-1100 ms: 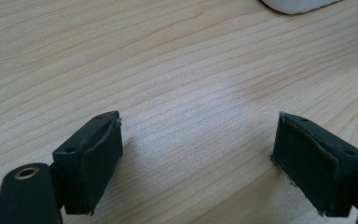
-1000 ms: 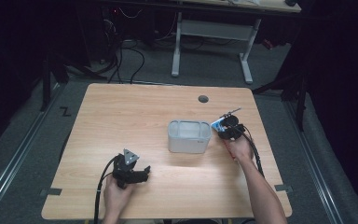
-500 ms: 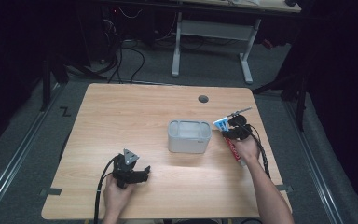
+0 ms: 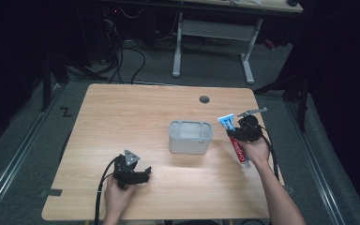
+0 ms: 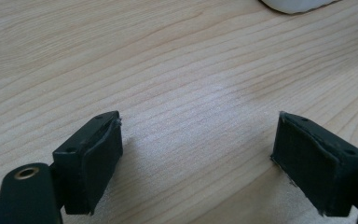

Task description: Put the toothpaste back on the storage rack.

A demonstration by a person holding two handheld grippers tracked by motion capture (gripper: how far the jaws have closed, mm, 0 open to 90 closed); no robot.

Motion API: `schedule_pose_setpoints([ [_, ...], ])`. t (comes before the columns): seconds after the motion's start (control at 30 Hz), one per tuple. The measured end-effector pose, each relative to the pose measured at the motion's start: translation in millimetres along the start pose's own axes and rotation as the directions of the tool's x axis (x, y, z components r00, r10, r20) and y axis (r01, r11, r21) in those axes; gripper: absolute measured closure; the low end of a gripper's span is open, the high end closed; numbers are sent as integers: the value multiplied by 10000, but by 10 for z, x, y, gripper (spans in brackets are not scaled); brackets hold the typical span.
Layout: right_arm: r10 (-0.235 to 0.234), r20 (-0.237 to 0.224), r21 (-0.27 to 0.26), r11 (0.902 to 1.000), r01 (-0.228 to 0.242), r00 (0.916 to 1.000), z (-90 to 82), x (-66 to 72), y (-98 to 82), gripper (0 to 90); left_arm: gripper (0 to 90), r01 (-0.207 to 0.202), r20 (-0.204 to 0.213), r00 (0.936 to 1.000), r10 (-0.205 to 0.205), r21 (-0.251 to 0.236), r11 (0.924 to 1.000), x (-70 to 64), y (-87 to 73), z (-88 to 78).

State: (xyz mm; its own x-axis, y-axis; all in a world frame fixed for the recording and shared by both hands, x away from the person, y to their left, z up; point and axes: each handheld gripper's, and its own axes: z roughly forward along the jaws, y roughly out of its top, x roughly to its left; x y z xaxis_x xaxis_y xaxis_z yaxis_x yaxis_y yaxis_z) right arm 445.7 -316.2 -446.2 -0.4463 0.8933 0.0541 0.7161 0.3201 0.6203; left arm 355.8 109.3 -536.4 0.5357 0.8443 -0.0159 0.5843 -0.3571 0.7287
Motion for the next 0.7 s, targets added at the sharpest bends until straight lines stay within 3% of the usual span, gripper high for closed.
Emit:
schedule_pose_setpoints([
  [0.3,-215,-187,-336,9992,209,9996,-132,51,-22,728,161,8,-3,10000,-8,0,10000,0,0,0],
  [0.7,-559,-860,-1074,9931,466,9947,-341,176,-16,728,161,12,-6,10000,-12,-2,10000,-1,0,0],
])
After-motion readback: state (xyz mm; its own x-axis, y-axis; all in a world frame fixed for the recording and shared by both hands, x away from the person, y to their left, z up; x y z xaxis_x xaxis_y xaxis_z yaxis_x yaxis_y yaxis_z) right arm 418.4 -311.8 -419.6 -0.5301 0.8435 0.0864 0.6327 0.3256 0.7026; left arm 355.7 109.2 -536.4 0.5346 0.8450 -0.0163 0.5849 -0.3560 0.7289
